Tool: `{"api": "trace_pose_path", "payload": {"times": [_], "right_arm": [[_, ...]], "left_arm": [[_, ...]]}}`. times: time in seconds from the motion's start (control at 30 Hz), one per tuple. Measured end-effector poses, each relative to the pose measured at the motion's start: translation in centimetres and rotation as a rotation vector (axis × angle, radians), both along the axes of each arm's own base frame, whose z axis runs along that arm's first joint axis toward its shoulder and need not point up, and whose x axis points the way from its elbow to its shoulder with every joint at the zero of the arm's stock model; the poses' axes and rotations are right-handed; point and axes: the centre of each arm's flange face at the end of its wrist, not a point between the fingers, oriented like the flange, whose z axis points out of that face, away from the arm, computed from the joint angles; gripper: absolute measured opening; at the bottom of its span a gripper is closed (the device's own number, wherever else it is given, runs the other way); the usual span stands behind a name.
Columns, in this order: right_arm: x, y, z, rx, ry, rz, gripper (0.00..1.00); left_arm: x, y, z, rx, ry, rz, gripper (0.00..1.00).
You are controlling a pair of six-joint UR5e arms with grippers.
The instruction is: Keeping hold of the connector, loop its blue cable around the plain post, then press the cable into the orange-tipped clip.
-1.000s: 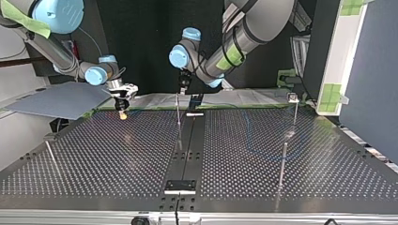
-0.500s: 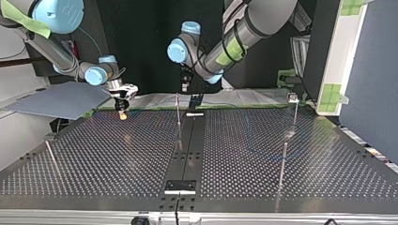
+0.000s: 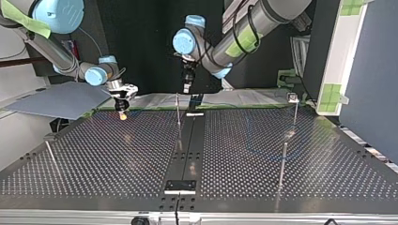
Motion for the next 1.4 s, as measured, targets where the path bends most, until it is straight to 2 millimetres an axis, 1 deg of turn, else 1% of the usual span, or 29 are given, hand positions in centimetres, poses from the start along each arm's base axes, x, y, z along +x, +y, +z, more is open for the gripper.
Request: {"api": "trace_pose_path", "payload": {"times": [0.17, 0.53, 0.67, 1.1, 1.4], "right_arm": [[0.2, 0.1, 0.0, 0.0, 0.0, 0.002, 0.0], [0.6, 0.3, 0.0, 0.001, 0.0, 0.008, 0.0], [0.7, 0.3, 0.0, 0.001, -0.001, 0.011, 0.0], [1.0, 0.4, 0.0, 0.001, -0.001, 0.015, 0.0], [1.0, 0.4, 0.0, -0.002, 0.004, 0.013, 0.0]], "left_arm": [[-0.9, 0.6, 1.6, -0.035, -0.037, 0.004, 1.0], [-2.7, 2.0, 4.5, -0.099, -0.106, -0.002, 1.0], [-3.6, 2.8, 5.5, -0.111, -0.118, 0.0, 1.0], [-7.0, 5.7, 7.8, -0.12, -0.123, -0.001, 1.0], [-9.4, 7.8, 9.1, -0.125, -0.124, 0.002, 1.0]]}}
